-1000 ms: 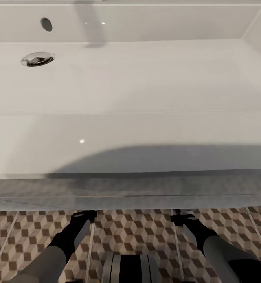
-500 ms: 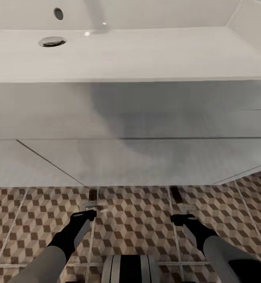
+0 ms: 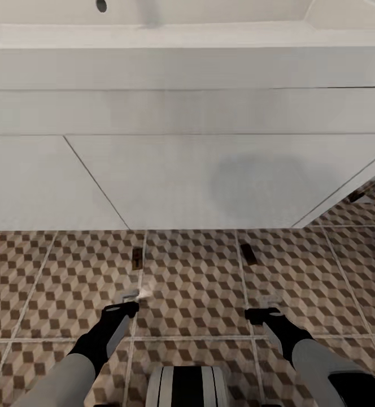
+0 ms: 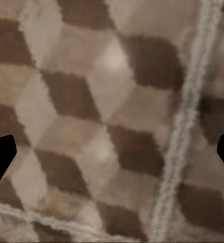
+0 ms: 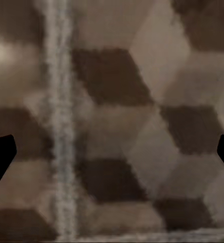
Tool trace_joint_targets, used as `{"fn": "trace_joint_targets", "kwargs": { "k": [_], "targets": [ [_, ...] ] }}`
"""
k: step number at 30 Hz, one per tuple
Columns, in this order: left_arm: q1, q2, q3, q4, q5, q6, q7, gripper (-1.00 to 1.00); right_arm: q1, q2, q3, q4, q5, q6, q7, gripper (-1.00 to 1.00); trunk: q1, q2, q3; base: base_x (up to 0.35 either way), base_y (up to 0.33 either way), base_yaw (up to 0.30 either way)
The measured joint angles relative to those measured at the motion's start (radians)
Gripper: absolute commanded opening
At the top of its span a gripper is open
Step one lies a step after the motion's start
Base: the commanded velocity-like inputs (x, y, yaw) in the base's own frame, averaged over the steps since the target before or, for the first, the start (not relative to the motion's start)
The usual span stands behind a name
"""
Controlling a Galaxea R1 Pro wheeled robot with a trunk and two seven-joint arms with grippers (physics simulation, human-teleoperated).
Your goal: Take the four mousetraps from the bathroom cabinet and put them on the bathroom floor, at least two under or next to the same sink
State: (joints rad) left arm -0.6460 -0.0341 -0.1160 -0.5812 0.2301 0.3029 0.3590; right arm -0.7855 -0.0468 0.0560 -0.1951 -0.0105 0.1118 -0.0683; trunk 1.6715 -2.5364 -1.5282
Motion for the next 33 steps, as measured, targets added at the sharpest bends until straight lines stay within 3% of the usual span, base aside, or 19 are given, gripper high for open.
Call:
{"fn": "trace_joint_targets", "kwargs": {
  "k": [33],
  "targets": [
    [-0.001, -0.001, 0.001, 0.003, 0.008, -0.004, -0.002, 1.0, 0.0, 0.001, 0.004, 0.0, 0.003, -0.002, 0.0, 1.0, 0.0, 0.0, 0.0, -0.343, 0.0, 0.0]
  ]
}}
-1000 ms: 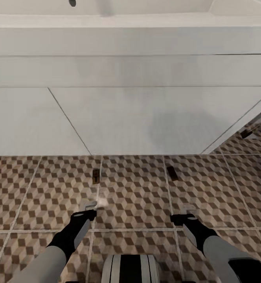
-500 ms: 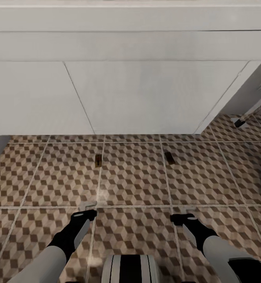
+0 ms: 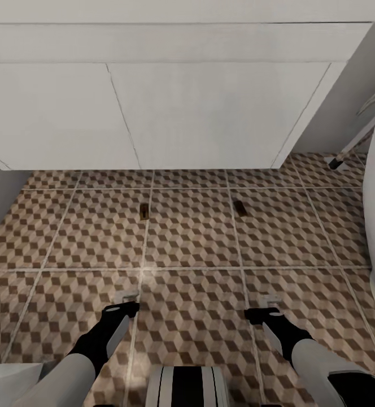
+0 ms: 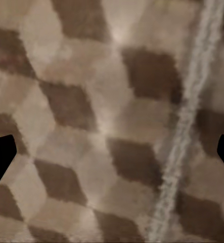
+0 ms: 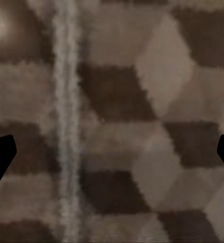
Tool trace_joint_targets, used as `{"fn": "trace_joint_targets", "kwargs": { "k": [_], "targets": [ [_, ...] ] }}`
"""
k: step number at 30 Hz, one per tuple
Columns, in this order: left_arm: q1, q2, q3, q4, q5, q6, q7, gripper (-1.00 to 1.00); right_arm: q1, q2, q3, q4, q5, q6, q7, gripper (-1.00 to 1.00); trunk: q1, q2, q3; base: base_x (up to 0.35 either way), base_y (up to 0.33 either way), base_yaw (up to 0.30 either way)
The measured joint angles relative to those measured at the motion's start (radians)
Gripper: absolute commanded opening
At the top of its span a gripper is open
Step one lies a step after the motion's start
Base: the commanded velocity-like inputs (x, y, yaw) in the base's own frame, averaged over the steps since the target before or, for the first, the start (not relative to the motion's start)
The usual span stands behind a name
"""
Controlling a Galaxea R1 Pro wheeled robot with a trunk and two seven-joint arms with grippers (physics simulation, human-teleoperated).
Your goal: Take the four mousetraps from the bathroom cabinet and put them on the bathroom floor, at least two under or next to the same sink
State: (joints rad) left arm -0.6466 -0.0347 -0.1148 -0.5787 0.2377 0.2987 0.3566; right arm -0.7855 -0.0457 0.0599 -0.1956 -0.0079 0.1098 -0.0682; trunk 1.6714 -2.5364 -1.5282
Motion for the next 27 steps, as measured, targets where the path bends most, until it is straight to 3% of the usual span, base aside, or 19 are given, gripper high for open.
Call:
{"fn": "trace_joint_targets", "kwargs": {
  "k": [24, 27],
  "targets": [
    [0.0, -0.008, 0.001, 0.003, 0.001, 0.003, 0.0, 1.0, 0.0, 0.0, -0.001, 0.0, -0.002, 0.003, 0.0, 1.0, -0.001, 0.0, 0.0, -0.049, 0.0, 0.0],
    [0.0, -0.009, 0.001, 0.003, 0.0, 0.004, 0.0, 1.0, 0.0, 0.0, -0.001, 0.0, -0.002, 0.003, 0.0, 1.0, -0.002, 0.001, 0.012, -0.002, 0.0, 0.0]
  ]
}}
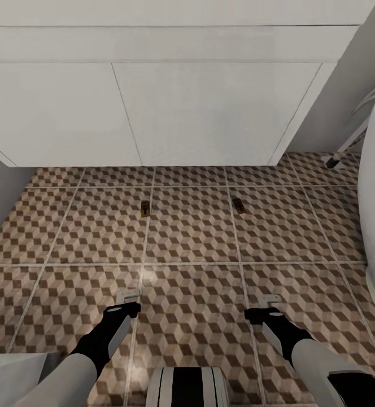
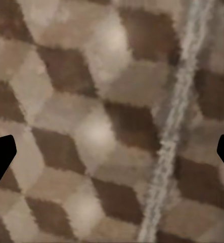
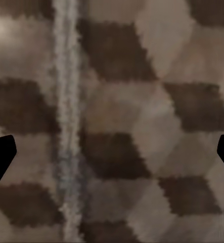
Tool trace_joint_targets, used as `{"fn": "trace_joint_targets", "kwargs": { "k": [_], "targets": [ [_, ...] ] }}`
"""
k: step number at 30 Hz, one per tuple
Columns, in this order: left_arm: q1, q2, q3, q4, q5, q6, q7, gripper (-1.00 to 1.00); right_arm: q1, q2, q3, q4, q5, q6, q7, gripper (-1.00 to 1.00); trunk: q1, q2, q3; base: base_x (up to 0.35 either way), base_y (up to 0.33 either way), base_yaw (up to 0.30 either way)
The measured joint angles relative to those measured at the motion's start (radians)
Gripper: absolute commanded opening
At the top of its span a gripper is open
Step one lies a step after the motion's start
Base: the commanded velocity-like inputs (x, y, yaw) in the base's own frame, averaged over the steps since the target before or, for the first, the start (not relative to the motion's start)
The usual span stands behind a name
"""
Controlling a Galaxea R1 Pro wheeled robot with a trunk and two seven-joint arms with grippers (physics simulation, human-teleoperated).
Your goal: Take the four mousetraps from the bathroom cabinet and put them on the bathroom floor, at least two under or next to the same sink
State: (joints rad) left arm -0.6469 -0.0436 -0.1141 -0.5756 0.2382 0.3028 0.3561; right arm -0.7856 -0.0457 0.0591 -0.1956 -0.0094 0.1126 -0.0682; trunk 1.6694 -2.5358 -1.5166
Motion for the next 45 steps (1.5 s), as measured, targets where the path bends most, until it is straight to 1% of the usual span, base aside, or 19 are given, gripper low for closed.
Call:
{"fn": "trace_joint_targets", "kwargs": {
  "k": [45],
  "targets": [
    [0.0, -0.001, 0.001, -0.001, 0.0, 0.003, 0.0, 1.0, 0.0, 0.001, -0.003, 0.0, 0.001, 0.0, 0.0, 1.0, -0.02, 0.011, 0.174, 0.0, 0.0, 0.0]
  ]
}}
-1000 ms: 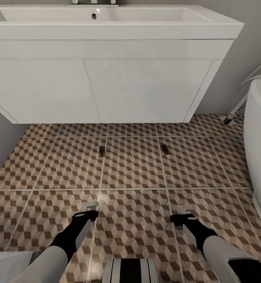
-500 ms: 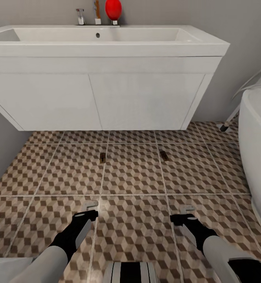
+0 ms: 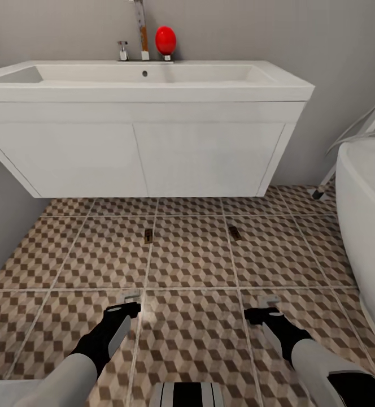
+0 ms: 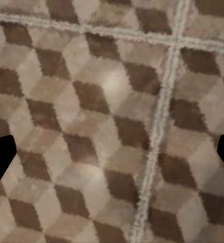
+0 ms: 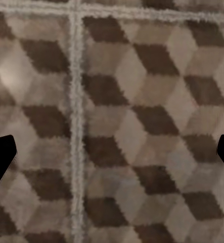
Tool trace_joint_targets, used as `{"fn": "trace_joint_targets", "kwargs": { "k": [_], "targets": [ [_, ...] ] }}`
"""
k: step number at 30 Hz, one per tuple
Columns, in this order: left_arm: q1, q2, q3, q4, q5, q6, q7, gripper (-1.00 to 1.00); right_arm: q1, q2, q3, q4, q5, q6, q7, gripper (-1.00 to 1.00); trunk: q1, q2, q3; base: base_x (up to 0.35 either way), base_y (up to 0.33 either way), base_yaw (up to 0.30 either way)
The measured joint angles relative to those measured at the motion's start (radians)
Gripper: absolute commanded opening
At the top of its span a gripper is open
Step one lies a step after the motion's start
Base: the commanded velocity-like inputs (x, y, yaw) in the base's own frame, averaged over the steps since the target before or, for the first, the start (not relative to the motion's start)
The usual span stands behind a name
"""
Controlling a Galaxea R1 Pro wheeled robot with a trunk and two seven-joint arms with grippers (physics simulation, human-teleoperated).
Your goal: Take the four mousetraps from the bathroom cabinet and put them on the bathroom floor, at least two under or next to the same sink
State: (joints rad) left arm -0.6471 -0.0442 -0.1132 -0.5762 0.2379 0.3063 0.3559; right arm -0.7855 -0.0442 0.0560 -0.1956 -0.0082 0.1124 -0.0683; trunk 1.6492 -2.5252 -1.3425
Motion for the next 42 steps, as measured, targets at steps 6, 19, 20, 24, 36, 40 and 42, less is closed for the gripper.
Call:
{"fn": "trace_joint_targets", "kwargs": {
  "k": [6, 19, 20, 24, 36, 40, 42],
  "targets": [
    [0.0, 0.0, 0.0, 0.0, 0.0, 0.0, 0.0, 1.0, 0.0, 0.0, 0.002, 0.0, -0.001, 0.002, 0.0, 1.0, -0.003, 0.001, 0.023, 0.0, 0.0, 0.0],
    [0.0, 0.002, 0.0, 0.002, 0.0, -0.001, 0.0, 1.0, 0.0, -0.001, -0.003, 0.0, -0.001, -0.006, 0.0, 1.0, -0.009, 0.004, 0.074, 0.0, 0.0, 0.0],
    [0.0, 0.002, 0.0, 0.002, 0.0, 0.0, 0.0, 1.0, 0.0, -0.001, -0.003, 0.0, -0.001, -0.006, 0.0, 1.0, -0.009, 0.005, 0.077, 0.0, 0.0, 0.0],
    [0.0, 0.004, 0.0, 0.005, 0.0, -0.001, 0.0, 1.0, 0.0, -0.003, -0.002, -0.006, -0.001, -0.008, 0.001, 1.0, -0.011, 0.006, 0.093, 0.0, 0.0, 0.0],
    [0.0, 0.01, 0.001, 0.07, 0.007, -0.01, -0.001, 1.0, 0.0, -0.004, -0.001, -0.001, -0.004, -0.012, 0.001, 1.0, -0.016, 0.008, 0.139, 0.0, 0.0, 0.0],
    [0.0, 0.016, 0.002, 0.116, 0.005, -0.013, -0.001, 1.0, 0.0, -0.005, -0.001, 0.004, -0.005, -0.013, 0.0, 1.0, -0.018, 0.009, 0.155, 0.0, 0.0, 0.0],
    [0.0, 0.02, 0.003, 0.146, 0.004, -0.015, -0.001, 1.0, 0.0, -0.006, -0.001, 0.012, -0.006, -0.013, -0.001, 1.0, -0.019, 0.01, 0.162, 0.0, 0.0, 0.0]
  ]
}}
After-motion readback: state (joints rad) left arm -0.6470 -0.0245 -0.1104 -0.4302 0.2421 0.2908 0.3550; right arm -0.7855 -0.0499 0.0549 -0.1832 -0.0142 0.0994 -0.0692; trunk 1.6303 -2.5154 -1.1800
